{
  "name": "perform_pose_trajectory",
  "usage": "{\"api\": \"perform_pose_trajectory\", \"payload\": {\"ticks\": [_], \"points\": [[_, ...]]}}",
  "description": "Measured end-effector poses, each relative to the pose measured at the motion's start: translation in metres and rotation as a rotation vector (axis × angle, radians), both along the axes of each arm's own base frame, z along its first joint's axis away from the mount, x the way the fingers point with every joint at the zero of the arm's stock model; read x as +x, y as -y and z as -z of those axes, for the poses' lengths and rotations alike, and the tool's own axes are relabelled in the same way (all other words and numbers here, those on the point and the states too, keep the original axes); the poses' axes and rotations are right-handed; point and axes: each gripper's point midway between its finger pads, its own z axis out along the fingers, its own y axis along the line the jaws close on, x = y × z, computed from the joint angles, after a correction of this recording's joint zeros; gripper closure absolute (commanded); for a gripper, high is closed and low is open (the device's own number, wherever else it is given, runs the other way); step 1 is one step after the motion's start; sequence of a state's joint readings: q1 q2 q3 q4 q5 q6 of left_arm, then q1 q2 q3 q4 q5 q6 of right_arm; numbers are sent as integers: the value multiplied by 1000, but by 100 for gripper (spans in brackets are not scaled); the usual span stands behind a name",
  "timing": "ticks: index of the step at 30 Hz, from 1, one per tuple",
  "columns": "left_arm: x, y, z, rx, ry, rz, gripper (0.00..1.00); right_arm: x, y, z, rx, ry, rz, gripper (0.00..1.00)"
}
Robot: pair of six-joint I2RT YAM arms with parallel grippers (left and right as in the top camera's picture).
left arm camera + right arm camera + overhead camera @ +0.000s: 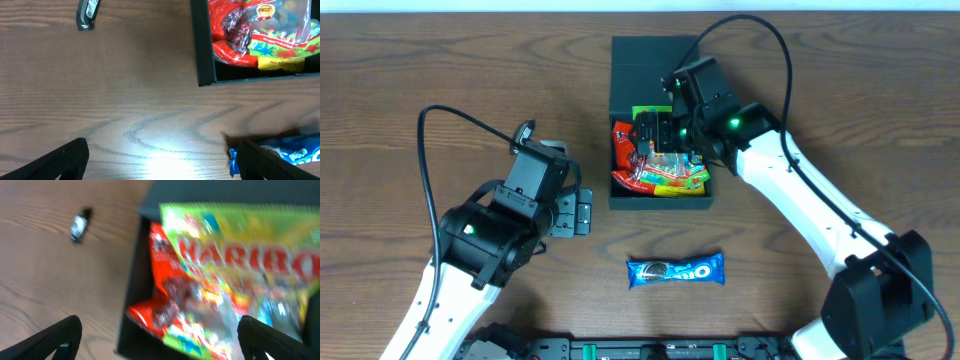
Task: Pack container
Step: 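Open right gripper and push the Haribo bag flat in the box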
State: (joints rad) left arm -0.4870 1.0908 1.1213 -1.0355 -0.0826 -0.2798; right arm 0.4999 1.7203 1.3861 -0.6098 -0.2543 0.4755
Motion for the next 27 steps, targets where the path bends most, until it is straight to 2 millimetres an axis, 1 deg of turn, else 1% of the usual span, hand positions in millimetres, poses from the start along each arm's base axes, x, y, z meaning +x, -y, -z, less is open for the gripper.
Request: {"api": "perform_pose_trajectory", "payload": {"ticks": [3,6,10,16,18,21,27], "points": [[0,0,0,0,0,0,5,9,-12,-4,23,58,-29,1],[0,0,0,0,0,0,5,14,-20,4,26,68,-48,1],[0,0,0,0,0,0,5,17,-24,21,13,53,-62,1],[0,0,0,0,0,0,5,25,-32,55,0,22,-81,1],[0,0,0,0,0,0,5,24,-33,63,-8,8,-87,1],[0,0,0,0,0,0,5,23,-33,70,-15,-4,-90,1],[0,0,0,0,0,0,5,24,-33,75,-22,-11,-88,1]]}}
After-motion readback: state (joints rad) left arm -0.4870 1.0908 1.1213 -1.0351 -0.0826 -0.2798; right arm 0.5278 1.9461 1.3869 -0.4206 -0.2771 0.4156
